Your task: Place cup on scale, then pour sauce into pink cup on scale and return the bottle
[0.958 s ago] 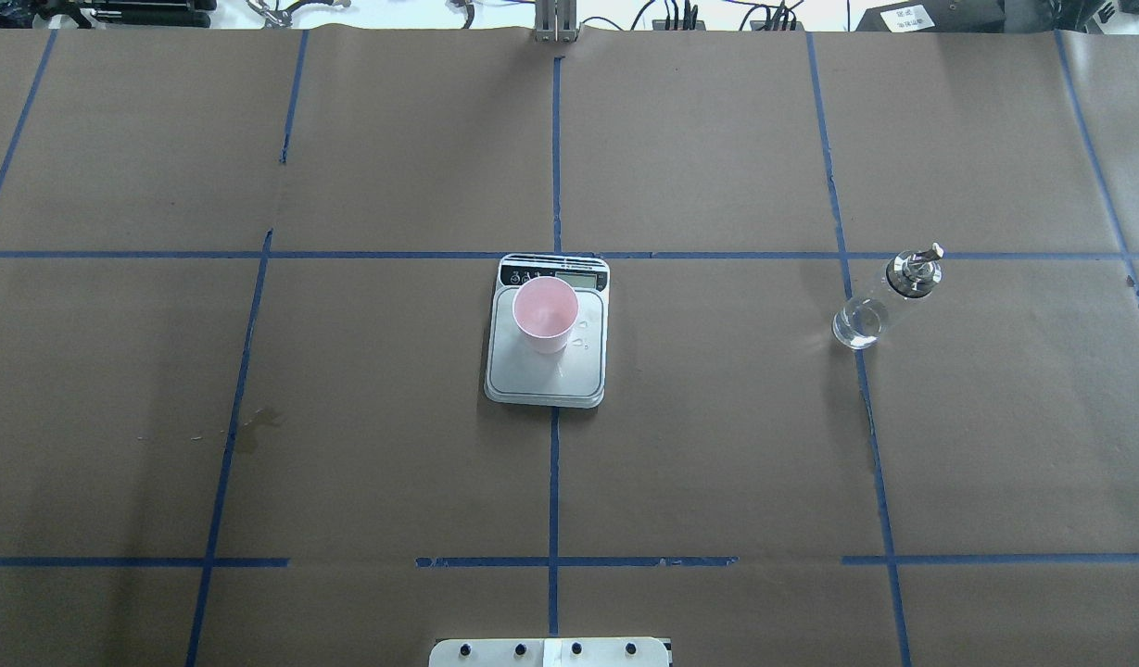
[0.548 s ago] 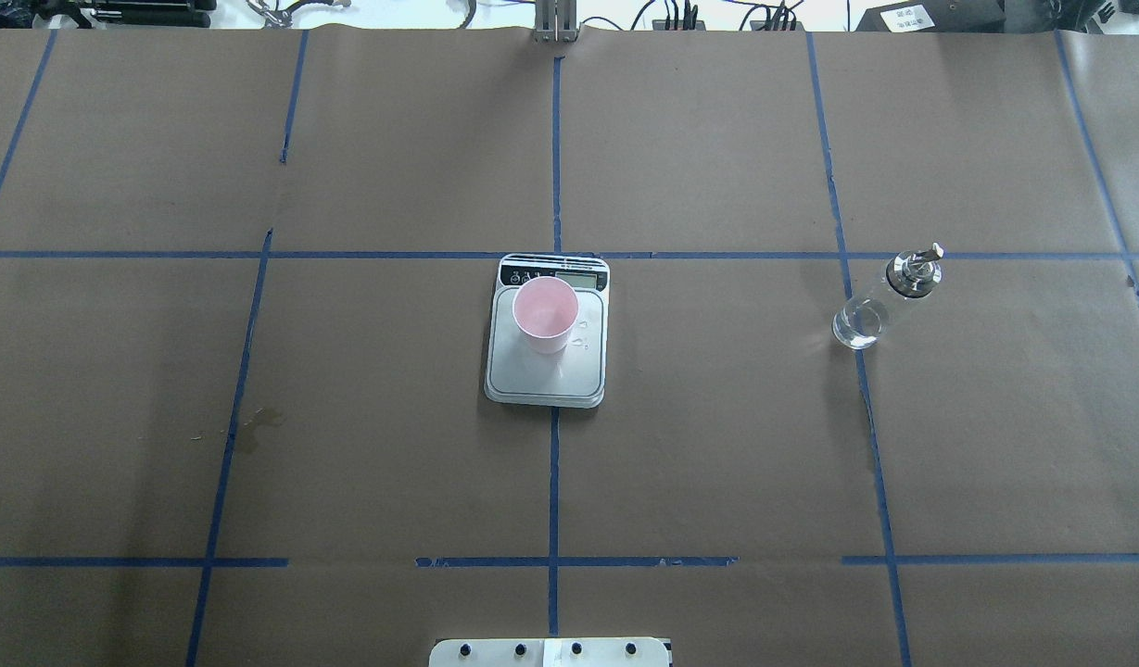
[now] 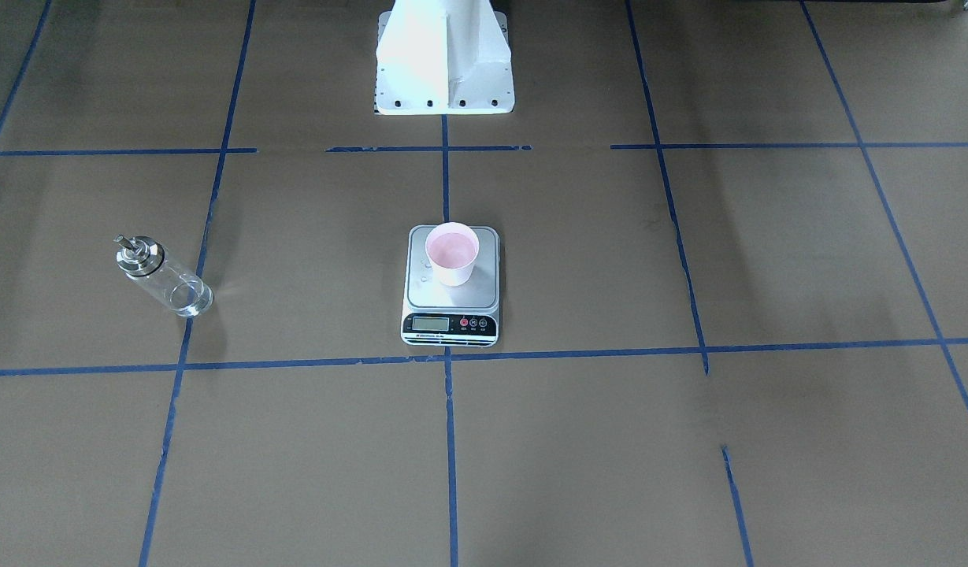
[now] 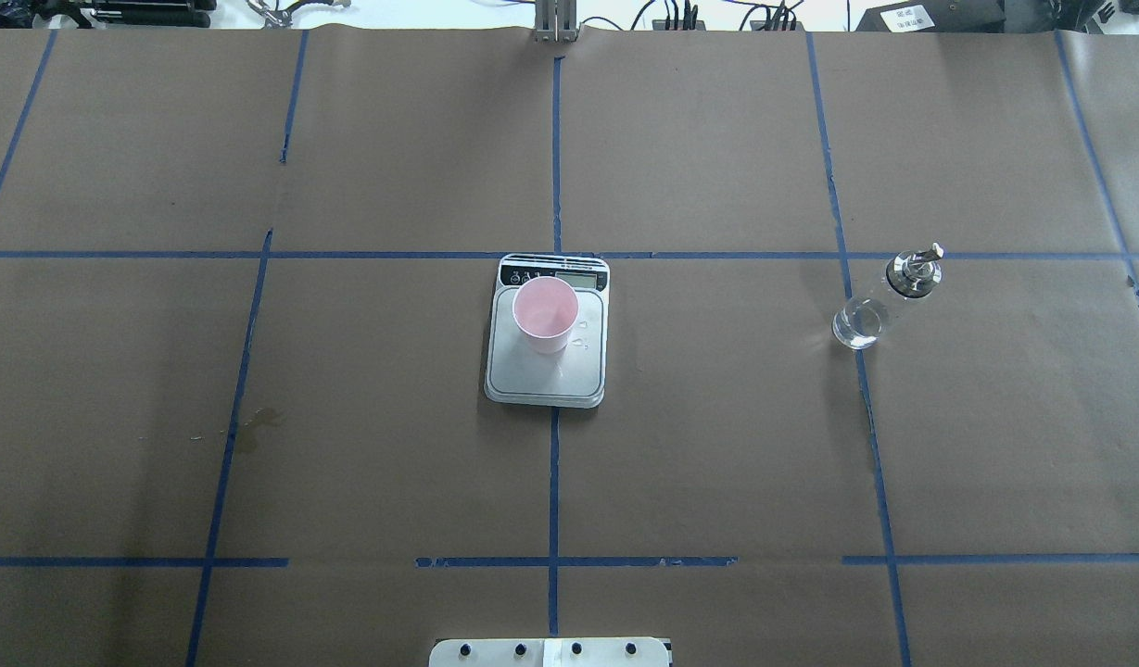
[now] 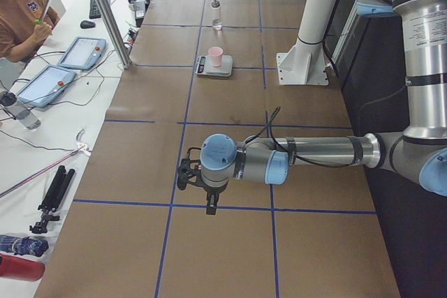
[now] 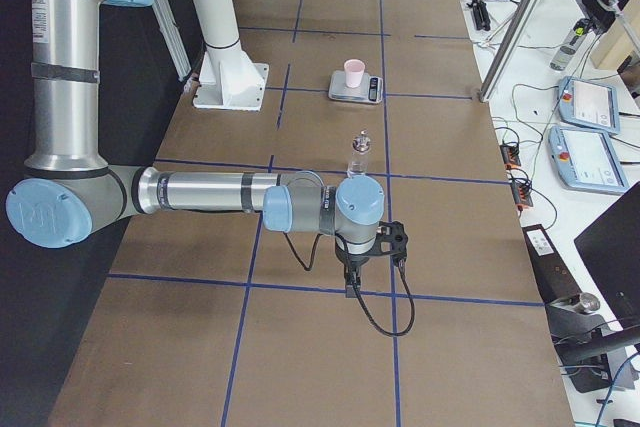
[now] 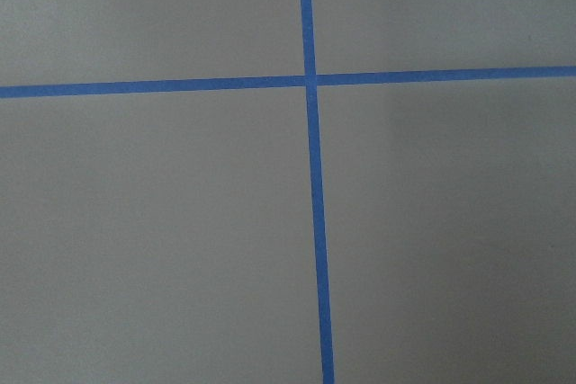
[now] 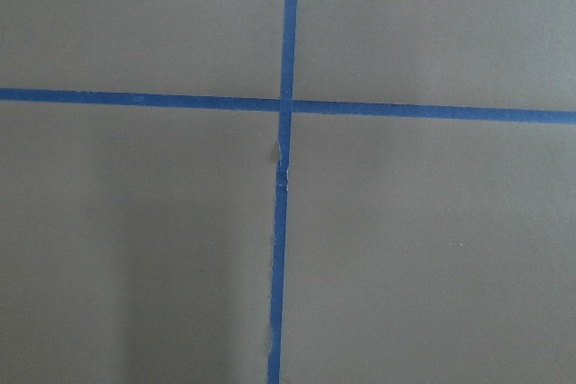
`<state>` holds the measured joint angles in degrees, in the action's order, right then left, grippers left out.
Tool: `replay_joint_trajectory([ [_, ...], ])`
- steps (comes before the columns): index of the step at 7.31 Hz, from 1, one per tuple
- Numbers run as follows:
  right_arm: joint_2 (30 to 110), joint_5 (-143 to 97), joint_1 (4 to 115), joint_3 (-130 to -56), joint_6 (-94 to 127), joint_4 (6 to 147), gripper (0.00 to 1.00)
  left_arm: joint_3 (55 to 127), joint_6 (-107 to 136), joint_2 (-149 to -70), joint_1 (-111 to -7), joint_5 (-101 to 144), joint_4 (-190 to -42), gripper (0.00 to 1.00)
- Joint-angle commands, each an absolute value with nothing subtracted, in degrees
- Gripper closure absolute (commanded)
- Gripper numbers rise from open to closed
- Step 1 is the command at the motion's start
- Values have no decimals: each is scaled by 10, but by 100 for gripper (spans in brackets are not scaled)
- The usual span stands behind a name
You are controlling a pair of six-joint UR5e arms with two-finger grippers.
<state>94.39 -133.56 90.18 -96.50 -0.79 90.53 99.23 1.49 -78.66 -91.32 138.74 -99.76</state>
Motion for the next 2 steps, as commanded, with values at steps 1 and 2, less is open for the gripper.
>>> replay_joint_trajectory([
  [1,944,-1336,902,-965,-8,906,0,992,15,-787,-914,1388,-998,0],
  [2,944,-1336,902,-965,-8,906,0,992,15,-787,-914,1387,-998,0],
])
